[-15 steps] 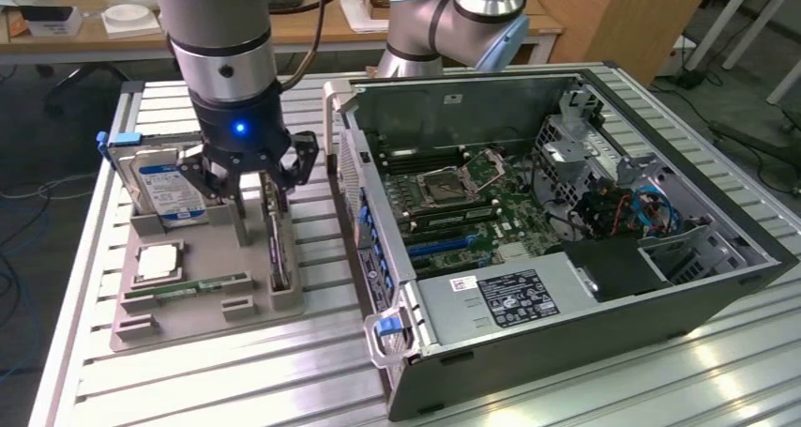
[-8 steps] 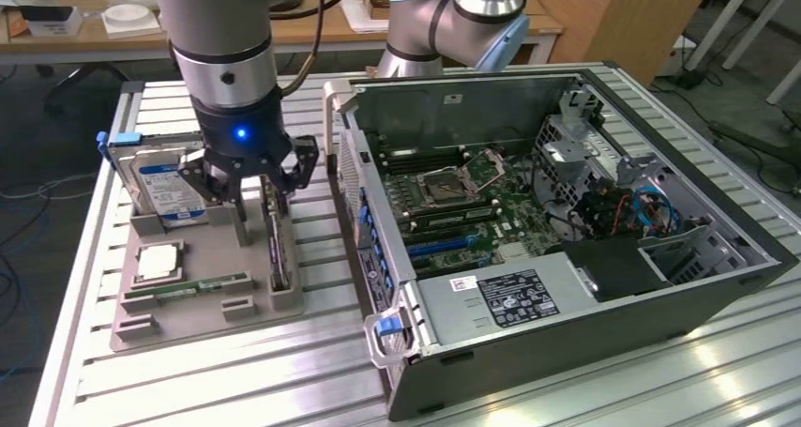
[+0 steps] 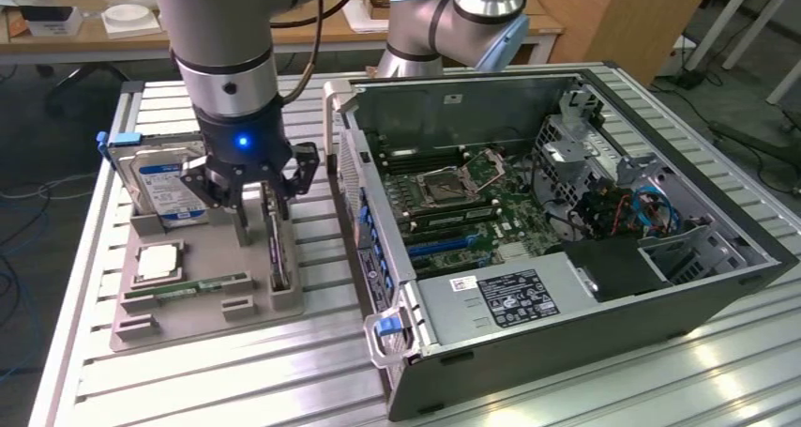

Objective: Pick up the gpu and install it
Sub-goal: 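Pick up the gpu and move the gpu toward the slot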

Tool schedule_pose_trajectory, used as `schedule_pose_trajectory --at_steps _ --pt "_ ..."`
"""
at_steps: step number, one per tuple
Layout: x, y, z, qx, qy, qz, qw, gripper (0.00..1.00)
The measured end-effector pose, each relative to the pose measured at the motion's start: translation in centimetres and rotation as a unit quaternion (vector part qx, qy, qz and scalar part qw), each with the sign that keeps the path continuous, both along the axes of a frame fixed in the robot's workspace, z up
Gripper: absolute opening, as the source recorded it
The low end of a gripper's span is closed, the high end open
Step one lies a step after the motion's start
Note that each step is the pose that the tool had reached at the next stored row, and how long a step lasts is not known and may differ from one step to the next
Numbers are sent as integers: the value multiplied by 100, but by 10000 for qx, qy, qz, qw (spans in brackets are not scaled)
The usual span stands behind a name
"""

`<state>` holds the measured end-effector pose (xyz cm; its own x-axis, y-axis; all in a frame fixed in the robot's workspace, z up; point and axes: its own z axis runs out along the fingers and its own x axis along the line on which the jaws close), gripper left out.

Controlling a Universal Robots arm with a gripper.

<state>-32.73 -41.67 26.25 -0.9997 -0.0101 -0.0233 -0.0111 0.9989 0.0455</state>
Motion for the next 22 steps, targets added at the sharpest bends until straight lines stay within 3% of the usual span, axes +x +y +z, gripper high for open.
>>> schedule_pose_trajectory --at_steps 22 --pt "37 -18 -185 0 0 0 10000 53"
